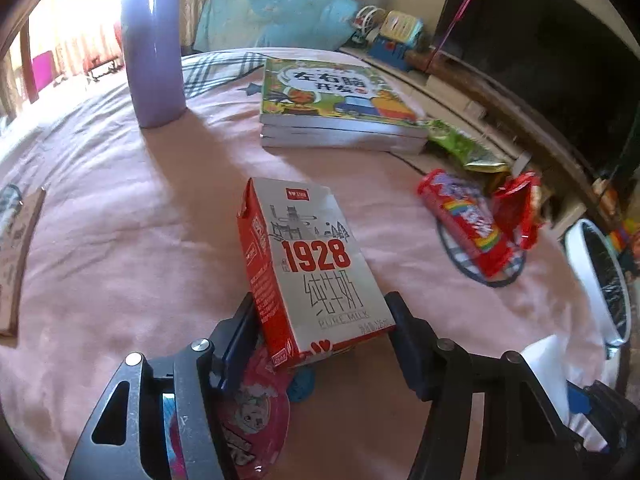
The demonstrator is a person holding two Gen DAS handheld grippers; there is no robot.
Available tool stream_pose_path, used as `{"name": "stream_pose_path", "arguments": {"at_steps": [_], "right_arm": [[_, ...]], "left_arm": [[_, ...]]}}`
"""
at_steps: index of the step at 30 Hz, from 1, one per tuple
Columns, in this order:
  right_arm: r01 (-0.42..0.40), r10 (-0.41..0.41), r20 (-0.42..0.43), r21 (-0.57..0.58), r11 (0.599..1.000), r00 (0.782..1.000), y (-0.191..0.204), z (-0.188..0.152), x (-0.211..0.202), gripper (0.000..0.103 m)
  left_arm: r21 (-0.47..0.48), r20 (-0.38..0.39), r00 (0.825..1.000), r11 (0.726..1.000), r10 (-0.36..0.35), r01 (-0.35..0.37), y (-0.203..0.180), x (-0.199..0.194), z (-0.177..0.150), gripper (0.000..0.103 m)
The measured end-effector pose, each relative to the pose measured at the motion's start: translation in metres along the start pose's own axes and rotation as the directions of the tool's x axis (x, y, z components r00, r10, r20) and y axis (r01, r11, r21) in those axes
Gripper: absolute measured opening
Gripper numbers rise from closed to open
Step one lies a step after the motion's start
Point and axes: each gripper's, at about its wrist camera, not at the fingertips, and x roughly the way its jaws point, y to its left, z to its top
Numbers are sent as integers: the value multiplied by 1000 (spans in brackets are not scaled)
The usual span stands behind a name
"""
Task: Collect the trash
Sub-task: 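Grasp the white sponge with the right tool while the left tool grasps the red-and-white milk carton, then carry sponge and milk carton over the bin and open both tools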
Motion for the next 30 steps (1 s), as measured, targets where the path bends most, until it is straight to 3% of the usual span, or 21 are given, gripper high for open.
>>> {"name": "stream_pose_path", "arguments": {"at_steps": [8, 17, 19, 20, 30], "right_arm": [[-13, 12, 42, 12, 1000, 999, -20, -6, -25, 48], [4, -11, 124, 63, 998, 992, -69, -8, -72, 48], [13, -23, 140, 72, 997, 990, -78, -9, -81, 48], [15, -27, 148, 77, 997, 989, -84, -9, -86, 48], [12, -39, 219, 122, 992, 975, -124, -13, -121, 48]], "left_arm": [[-24, -2, 993, 993, -119, 119, -15, -13, -34, 60], [17, -1, 972, 971, -237, 237, -70, -31, -58, 60], [33, 13, 970, 969, -244, 244, -80, -35, -58, 59], [43, 23, 969, 969, -246, 245, -87, -39, -60, 52], [137, 67, 966, 961, -249, 238, -134, -72, -81, 52]]}}
